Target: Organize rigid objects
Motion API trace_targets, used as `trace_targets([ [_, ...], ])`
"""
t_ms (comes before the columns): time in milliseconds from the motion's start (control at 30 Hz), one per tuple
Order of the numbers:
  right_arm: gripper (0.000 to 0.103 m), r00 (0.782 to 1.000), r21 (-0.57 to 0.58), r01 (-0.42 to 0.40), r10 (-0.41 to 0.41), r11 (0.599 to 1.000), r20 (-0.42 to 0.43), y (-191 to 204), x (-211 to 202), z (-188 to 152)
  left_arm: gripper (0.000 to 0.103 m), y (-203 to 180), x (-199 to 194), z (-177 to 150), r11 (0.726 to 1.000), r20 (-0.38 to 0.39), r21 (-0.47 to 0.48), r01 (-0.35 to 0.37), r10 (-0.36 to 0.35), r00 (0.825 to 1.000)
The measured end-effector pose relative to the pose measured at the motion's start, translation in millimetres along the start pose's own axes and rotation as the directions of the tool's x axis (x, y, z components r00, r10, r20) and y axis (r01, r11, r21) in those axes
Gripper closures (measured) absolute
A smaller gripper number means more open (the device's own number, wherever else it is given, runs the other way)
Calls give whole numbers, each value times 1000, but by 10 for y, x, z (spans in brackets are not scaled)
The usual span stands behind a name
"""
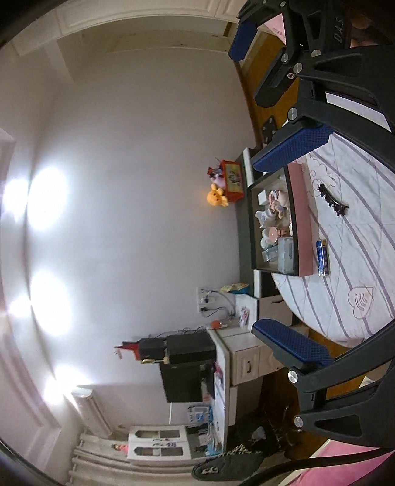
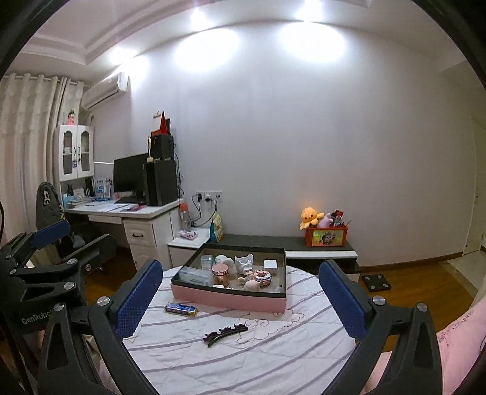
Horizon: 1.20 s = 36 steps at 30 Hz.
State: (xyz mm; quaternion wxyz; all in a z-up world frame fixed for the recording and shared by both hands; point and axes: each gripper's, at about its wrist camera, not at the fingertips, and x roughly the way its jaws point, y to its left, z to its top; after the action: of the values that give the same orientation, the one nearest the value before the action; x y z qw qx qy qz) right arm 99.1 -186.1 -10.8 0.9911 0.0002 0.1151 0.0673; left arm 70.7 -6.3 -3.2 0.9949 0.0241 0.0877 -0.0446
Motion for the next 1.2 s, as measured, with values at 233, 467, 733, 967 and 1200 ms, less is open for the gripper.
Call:
trace_targets([
  [233,0,999,-21,3,-2,1000,46,96,-307,37,4,6,-321,62,998,64,12,-56,56,996],
  [467,0,997,-26,8,-6,1000,71,126,-423,55,4,10,-389,83,998,82,12,-64,63,995],
  [733,0,998,-24,11,-10,1000,68,117,-427,45,4,-22,-374,76,998,77,8,-67,66,995],
  [967,0,998,-20,11,-10,1000,62,105,-447,35,3,-14,-338,65,998,70,1,-60,59,996],
  [1200,0,999,-19,14,-13,1000,49,106,-405,24,3,-28,-282,48,998,58,0,-63,63,996],
])
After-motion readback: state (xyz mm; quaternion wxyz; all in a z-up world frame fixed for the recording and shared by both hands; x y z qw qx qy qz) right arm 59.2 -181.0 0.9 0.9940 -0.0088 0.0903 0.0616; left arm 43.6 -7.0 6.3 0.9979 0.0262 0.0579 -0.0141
